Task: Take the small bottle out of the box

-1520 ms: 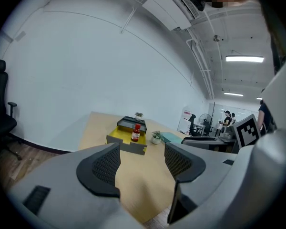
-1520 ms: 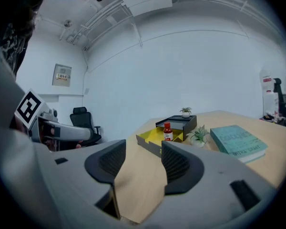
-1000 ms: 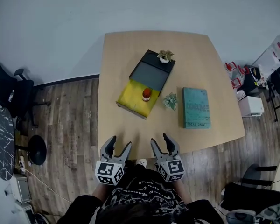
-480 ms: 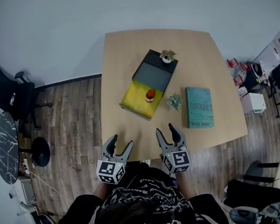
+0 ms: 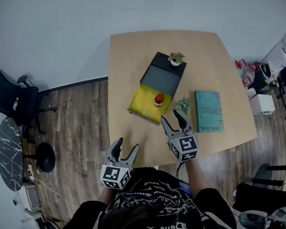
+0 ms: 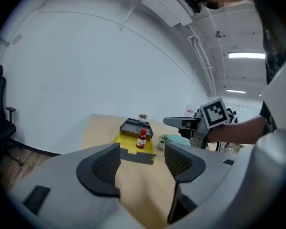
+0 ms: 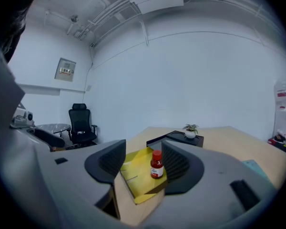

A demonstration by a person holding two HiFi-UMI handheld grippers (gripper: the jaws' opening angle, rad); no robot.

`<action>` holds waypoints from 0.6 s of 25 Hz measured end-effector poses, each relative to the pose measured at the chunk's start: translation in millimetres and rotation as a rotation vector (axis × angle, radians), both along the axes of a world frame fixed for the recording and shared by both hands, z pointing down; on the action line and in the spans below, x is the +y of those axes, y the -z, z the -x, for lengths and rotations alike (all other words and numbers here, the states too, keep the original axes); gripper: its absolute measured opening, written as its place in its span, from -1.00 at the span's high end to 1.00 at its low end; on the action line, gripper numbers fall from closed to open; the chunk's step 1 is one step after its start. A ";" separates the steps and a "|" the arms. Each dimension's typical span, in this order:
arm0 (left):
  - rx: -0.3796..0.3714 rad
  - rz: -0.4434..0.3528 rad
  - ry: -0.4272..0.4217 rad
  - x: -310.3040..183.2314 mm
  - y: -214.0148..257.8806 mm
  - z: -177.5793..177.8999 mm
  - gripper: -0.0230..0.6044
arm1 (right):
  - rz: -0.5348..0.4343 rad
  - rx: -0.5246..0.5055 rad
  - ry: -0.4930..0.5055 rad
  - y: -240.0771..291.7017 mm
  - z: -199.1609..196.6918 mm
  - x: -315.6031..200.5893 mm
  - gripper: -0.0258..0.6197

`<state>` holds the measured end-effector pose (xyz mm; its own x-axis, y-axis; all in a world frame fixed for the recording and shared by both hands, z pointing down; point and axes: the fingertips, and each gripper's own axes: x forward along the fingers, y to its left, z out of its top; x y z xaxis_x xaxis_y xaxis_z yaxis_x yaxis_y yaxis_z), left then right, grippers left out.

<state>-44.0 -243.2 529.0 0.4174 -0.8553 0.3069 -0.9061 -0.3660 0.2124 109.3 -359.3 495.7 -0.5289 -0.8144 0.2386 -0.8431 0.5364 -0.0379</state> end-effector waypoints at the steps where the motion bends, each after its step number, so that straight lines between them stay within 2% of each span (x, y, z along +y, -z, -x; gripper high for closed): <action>1: -0.001 -0.005 0.000 -2.3 1.5 1.5 -0.03 | 0.002 -0.006 0.004 1.1 1.8 -7.5 0.16; 15: -0.046 -0.018 0.051 -20.3 11.4 30.5 -0.02 | 0.067 0.067 0.023 -34.6 25.1 -85.3 0.16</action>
